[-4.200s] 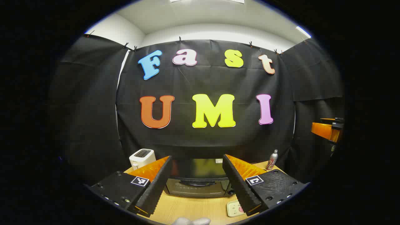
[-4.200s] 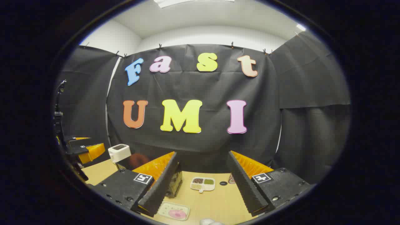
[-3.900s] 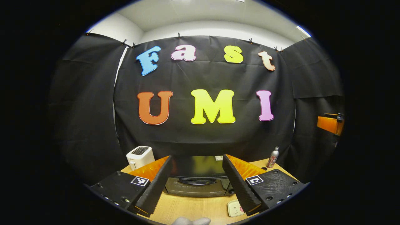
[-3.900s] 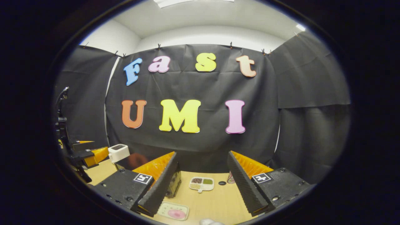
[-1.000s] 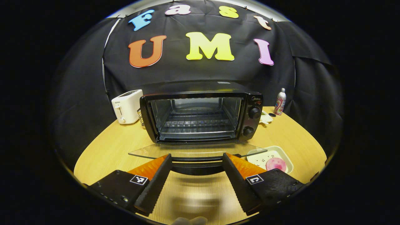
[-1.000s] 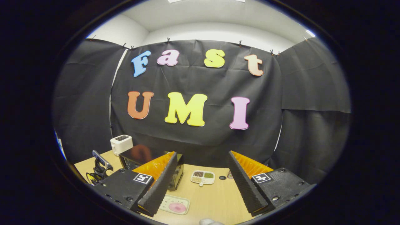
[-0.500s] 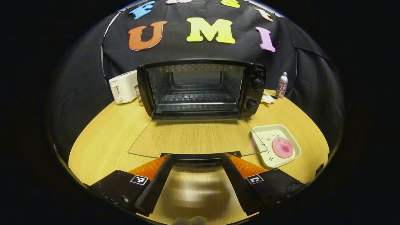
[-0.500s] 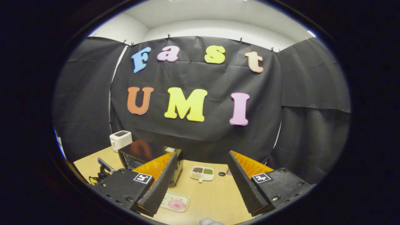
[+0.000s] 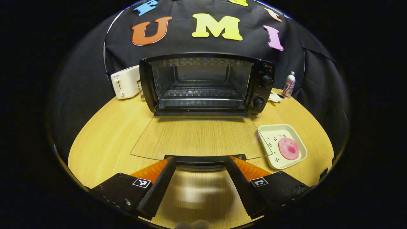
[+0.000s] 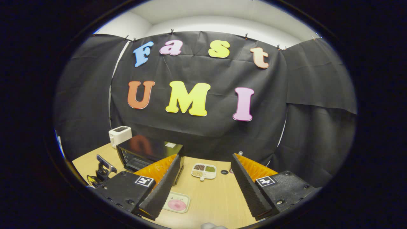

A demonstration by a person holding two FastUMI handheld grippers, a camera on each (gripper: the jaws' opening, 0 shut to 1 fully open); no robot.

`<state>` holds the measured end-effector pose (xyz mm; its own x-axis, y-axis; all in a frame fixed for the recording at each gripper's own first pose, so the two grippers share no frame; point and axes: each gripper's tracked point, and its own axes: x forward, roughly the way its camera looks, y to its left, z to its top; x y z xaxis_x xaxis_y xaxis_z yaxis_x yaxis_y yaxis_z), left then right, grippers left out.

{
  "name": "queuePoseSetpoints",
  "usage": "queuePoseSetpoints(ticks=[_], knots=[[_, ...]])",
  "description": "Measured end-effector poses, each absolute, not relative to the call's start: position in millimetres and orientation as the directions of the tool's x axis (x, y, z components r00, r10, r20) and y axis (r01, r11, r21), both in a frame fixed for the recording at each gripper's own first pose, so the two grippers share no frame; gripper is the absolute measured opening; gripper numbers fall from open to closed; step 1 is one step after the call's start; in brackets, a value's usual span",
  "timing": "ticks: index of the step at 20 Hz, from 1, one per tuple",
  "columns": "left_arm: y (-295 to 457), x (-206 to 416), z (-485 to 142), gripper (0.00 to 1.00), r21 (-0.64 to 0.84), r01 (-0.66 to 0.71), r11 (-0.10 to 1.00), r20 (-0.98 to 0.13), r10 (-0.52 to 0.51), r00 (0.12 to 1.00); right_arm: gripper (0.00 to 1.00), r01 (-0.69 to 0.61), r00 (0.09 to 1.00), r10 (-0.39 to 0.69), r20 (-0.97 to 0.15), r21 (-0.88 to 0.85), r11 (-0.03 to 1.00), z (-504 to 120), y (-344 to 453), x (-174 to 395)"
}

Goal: Open the electric oven with the left hand, put the food in, and close the electric oven.

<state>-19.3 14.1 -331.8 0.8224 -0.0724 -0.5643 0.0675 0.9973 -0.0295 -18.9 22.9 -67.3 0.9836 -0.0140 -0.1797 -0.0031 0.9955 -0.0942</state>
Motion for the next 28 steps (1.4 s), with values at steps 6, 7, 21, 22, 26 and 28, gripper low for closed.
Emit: queuePoseSetpoints(ticks=[6,7,21,22,26,28], knots=[[31.5,-25.9,-242.9,0.97,-0.014,0.061,0.998,-0.399,-0.062,0.915,1.00,-0.020,0.944,-0.002,-0.330,-0.063,0.998,-143.8,17.4,-3.4],[32.8,-30.4,-225.6,0.97,-0.015,0.051,0.999,-0.373,-0.053,0.927,0.94,-0.023,0.928,0.004,-0.372,-0.046,0.999,-160.1,19.5,-0.9],[39.1,-102.3,-101.0,0.97,-0.030,-0.134,0.990,-0.232,0.124,0.965,0.51,-0.062,0.508,0.286,-0.813,0.296,0.953,-384.9,47.1,33.0],[37.4,-104.3,-100.6,0.97,-0.034,-0.134,0.990,-0.234,0.123,0.964,0.51,-0.054,0.487,0.286,-0.825,0.298,0.953,-393.9,44.7,34.8],[35.6,-105.4,-102.6,0.97,-0.029,-0.128,0.991,-0.247,0.117,0.962,0.50,-0.032,0.400,0.294,-0.868,0.307,0.951,-420.1,47.2,40.9],[34.7,-101.8,-106.7,0.97,-0.028,-0.113,0.993,-0.259,0.102,0.961,0.51,-0.028,0.362,0.285,-0.887,0.296,0.955,-427.1,48.4,42.9]])
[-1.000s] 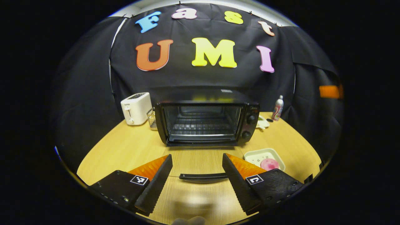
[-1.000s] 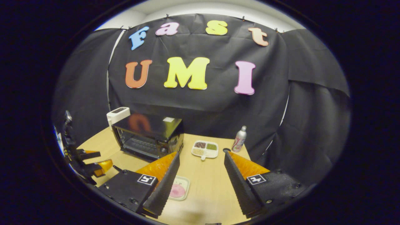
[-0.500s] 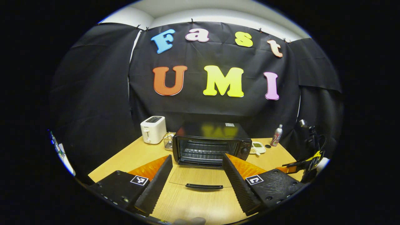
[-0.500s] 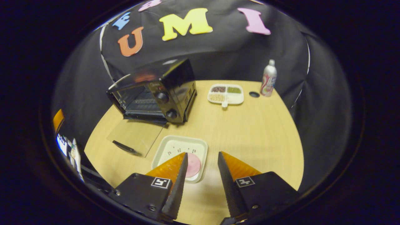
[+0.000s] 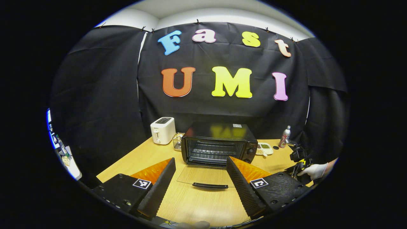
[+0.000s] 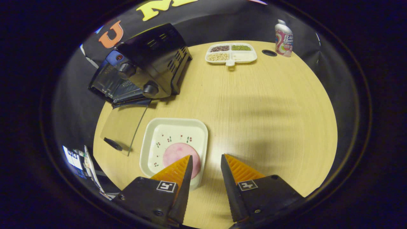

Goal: Open the electric oven with the left hand, put the food in, and close the electric oven.

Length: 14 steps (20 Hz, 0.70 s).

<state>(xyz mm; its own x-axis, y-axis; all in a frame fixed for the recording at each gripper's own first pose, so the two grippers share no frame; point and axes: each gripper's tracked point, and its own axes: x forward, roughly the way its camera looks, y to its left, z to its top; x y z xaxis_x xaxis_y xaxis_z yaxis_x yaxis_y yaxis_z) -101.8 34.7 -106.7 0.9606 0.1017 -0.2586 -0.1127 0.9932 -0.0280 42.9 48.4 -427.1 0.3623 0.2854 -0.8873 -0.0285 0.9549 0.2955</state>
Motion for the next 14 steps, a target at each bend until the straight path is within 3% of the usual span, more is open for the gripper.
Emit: queuePoseSetpoints(ticks=[3,5,6,7,9,12,13,14], knots=[[39.9,-96.6,-113.4,0.97,-0.041,-0.108,0.993,-0.274,0.093,0.957,0.42,0.024,0.329,0.261,-0.908,0.284,0.959,-434.4,48.8,48.6],[43.7,-91.5,-116.5,0.97,-0.044,-0.098,0.994,-0.276,0.082,0.958,0.22,0.045,0.275,0.247,-0.929,0.269,0.962,-435.2,47.3,48.2],[46.0,-89.2,-117.6,0.97,-0.041,-0.089,0.995,-0.276,0.075,0.958,0.29,0.055,0.251,0.239,-0.938,0.261,0.964,-433.7,46.1,46.4],[49.2,-86.8,-118.2,0.97,-0.037,-0.087,0.996,-0.275,0.074,0.959,0.23,0.064,0.221,0.229,-0.948,0.248,0.967,-434.8,47.0,47.0],[56.2,-82.0,-118.8,0.97,-0.038,-0.080,0.996,-0.267,0.067,0.961,0.26,0.085,0.168,0.203,-0.965,0.220,0.972,-435.9,47.4,49.5],[66.8,-75.0,-127.5,0.97,-0.060,-0.075,0.995,-0.271,0.056,0.961,0.15,0.088,0.125,0.152,-0.980,0.164,0.983,-439.8,45.2,52.5],[68.8,-73.4,-130.2,0.97,-0.070,-0.072,0.995,-0.274,0.050,0.960,0.05,0.071,0.119,0.149,-0.982,0.158,0.985,-439.1,44.0,51.5],[72.3,-72.4,-131.1,0.97,-0.080,-0.073,0.994,-0.275,0.048,0.960,0.04,0.069,0.116,0.156,-0.981,0.164,0.984,-437.2,44.2,51.4]])
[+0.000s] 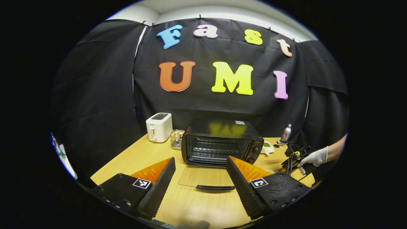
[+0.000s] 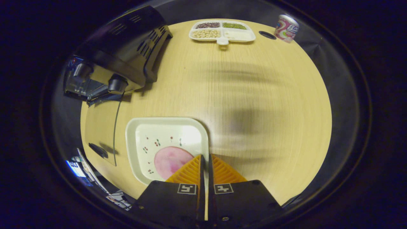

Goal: Open the electric oven with the left hand, put the food in, and close the electric oven.

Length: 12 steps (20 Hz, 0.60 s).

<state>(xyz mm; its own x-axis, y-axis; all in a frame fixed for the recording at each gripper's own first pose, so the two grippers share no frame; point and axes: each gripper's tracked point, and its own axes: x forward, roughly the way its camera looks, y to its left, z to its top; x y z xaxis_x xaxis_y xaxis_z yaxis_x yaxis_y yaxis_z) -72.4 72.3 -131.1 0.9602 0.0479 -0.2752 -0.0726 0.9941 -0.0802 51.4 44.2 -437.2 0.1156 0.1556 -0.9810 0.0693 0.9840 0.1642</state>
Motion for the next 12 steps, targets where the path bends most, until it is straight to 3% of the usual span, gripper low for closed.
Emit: queuePoseSetpoints(ticks=[3,6,12], knots=[[79.3,-66.6,-130.9,0.97,-0.091,-0.069,0.993,-0.272,0.042,0.961,0.04,0.103,0.113,0.226,-0.967,0.238,0.966,-436.7,43.9,51.0],[88.5,-61.0,-129.8,0.98,-0.086,-0.066,0.994,-0.269,0.041,0.962,0.02,0.162,0.133,0.362,-0.922,0.381,0.910,-434.3,47.1,45.7],[86.0,-59.4,-119.7,0.98,-0.048,-0.049,0.998,-0.272,0.034,0.962,0.04,0.245,0.280,0.545,-0.790,0.608,0.756,-429.0,53.7,32.4]])
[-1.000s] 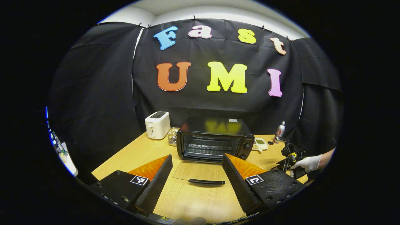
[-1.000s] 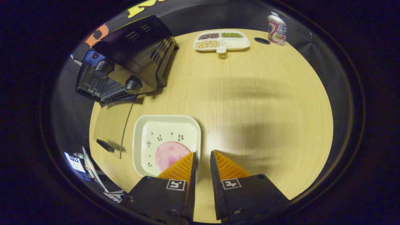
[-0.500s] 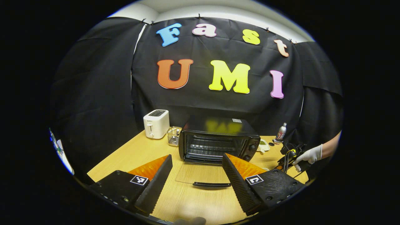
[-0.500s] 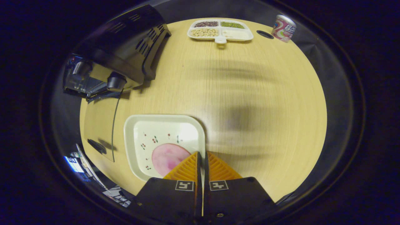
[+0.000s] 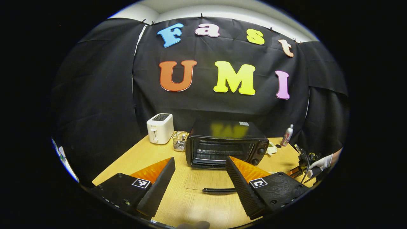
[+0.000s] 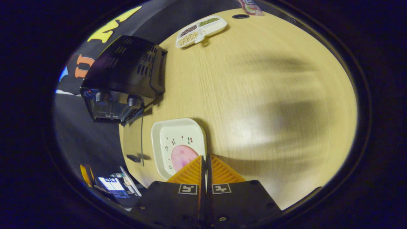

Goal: Open the electric oven with the left hand, put the food in, and close the electric oven.

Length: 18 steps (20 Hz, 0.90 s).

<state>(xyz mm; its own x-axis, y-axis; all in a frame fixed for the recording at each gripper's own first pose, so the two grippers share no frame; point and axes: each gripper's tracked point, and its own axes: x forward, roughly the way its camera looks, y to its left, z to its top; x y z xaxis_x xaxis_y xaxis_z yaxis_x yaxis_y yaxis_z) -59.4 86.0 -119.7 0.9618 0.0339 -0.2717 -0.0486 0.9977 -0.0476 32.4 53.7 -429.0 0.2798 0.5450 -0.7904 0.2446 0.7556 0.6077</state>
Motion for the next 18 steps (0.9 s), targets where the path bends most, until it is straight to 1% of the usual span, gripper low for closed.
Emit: queuePoseSetpoints(ticks=[2,3,4,6,7,8,11,14,15,16,18], knots=[[79.6,-57.3,-116.5,0.97,-0.037,-0.029,0.999,-0.269,0.018,0.963,0.04,0.261,0.338,0.548,-0.765,0.636,0.727,-424.2,48.1,31.0],[76.7,-56.8,-114.7,0.97,-0.035,-0.022,0.999,-0.267,0.011,0.964,0.00,0.271,0.364,0.544,-0.757,0.644,0.715,-421.9,46.3,31.4],[73.7,-55.3,-112.9,0.97,-0.037,-0.013,0.999,-0.265,0.003,0.964,0.04,0.276,0.388,0.532,-0.752,0.646,0.712,-419.0,41.6,31.5],[66.4,-53.9,-113.3,0.97,-0.044,0.002,0.999,-0.270,-0.014,0.963,0.04,0.278,0.427,0.524,-0.737,0.658,0.700,-408.9,38.9,28.2],[64.5,-53.6,-114.0,0.97,-0.047,0.009,0.999,-0.275,-0.022,0.961,0.01,0.287,0.435,0.524,-0.732,0.664,0.691,-403.8,38.7,26.1],[62.9,-53.4,-112.8,0.97,-0.049,0.013,0.999,-0.273,-0.026,0.962,0.04,0.297,0.450,0.520,-0.726,0.671,0.680,-397.3,38.4,23.9],[60.8,-53.3,-108.4,0.97,-0.037,0.025,0.999,-0.268,-0.034,0.963,0.04,0.317,0.479,0.504,-0.719,0.677,0.664,-374.8,47.5,8.5],[60.7,-52.8,-104.7,0.97,-0.032,0.037,0.999,-0.269,-0.044,0.962,0.04,0.313,0.512,0.522,-0.682,0.715,0.625,-345.1,75.4,1.7],[60.2,-52.7,-102.9,0.97,-0.033,0.041,0.999,-0.269,-0.049,0.962,0.00,0.321,0.520,0.522,-0.676,0.721,0.614,-338.7,83.3,1.8],[60.4,-53.8,-101.7,0.97,-0.033,0.046,0.998,-0.268,-0.053,0.962,0.04,0.336,0.531,0.520,-0.669,0.730,0.596,-332.9,92.8,3.1],[61.5,-52.9,-98.5,0.97,-0.029,0.055,0.998,-0.269,-0.061,0.961,0.04,0.370,0.532,0.522,-0.667,0.737,0.565,-324.5,116.7,2.2]])
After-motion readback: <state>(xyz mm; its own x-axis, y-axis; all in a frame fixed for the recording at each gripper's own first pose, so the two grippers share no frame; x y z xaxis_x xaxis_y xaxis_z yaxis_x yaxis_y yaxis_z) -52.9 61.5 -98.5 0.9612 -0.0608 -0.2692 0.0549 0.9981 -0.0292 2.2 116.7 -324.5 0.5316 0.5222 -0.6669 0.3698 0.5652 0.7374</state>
